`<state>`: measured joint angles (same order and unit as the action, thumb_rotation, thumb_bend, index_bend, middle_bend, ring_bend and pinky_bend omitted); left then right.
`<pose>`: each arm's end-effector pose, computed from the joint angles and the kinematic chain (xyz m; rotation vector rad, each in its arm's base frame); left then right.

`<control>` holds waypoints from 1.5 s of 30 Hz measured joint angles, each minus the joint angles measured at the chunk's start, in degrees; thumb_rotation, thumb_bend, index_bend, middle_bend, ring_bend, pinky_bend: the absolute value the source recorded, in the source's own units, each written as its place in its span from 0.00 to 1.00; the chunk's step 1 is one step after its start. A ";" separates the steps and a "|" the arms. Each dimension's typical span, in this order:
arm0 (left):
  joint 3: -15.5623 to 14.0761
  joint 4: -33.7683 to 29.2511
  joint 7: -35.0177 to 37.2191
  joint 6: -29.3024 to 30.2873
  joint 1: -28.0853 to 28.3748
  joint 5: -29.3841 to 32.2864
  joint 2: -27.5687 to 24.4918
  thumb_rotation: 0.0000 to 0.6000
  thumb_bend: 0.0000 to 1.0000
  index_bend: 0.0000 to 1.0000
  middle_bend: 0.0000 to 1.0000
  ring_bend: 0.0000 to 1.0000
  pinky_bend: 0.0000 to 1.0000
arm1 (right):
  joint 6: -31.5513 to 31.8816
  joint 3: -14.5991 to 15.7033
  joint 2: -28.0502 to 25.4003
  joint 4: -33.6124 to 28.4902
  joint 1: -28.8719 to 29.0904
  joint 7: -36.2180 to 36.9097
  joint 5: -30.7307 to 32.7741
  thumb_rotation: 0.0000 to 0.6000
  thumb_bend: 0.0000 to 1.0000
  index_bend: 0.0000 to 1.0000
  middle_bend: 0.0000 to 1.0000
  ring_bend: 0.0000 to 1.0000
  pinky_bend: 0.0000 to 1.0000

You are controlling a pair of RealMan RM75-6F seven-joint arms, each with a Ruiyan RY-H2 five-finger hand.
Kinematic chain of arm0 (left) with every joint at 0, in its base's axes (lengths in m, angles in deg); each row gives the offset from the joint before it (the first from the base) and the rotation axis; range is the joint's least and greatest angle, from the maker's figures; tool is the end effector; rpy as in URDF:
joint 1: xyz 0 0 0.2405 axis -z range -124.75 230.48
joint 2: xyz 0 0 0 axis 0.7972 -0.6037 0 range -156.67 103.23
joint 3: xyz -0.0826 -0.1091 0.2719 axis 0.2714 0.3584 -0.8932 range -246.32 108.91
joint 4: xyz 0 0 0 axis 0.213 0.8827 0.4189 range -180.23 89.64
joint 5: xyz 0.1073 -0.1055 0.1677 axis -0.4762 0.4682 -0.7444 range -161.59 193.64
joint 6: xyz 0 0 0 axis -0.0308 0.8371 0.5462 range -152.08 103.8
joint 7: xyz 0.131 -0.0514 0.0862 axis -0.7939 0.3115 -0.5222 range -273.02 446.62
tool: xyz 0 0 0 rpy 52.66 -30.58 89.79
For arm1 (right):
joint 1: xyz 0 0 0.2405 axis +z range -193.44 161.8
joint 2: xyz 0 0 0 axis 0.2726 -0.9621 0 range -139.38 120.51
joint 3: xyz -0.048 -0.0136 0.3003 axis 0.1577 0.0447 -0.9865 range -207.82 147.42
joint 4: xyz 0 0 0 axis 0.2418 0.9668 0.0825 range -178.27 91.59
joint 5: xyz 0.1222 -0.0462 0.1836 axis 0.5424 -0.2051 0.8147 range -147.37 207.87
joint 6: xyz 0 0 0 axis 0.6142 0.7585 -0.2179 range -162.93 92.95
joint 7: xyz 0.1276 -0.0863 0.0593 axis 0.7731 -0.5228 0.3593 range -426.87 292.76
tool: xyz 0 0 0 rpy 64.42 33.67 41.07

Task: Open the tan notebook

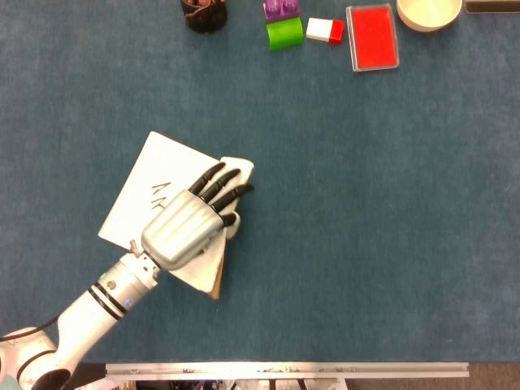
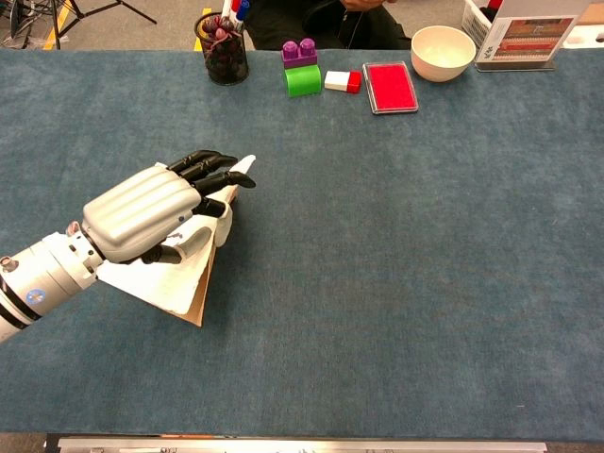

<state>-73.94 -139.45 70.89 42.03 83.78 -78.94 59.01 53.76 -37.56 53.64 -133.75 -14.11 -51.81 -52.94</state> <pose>-0.1872 0.2558 -0.0413 -2.1680 -0.7634 -1.1089 -0.3748 -0.2031 0.2026 1.1551 -0.9893 1.1077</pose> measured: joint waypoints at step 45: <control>5.10 -2.84 4.15 14.68 -13.45 13.14 -9.97 0.86 0.50 0.15 0.05 0.01 0.00 | -3.68 0.52 -2.59 -0.63 1.17 -4.28 0.18 1.00 0.53 0.38 0.37 0.28 0.37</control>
<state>-68.84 -142.29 75.04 56.70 70.33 -65.80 49.05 50.07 -37.03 51.06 -134.38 -12.93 -56.09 -52.76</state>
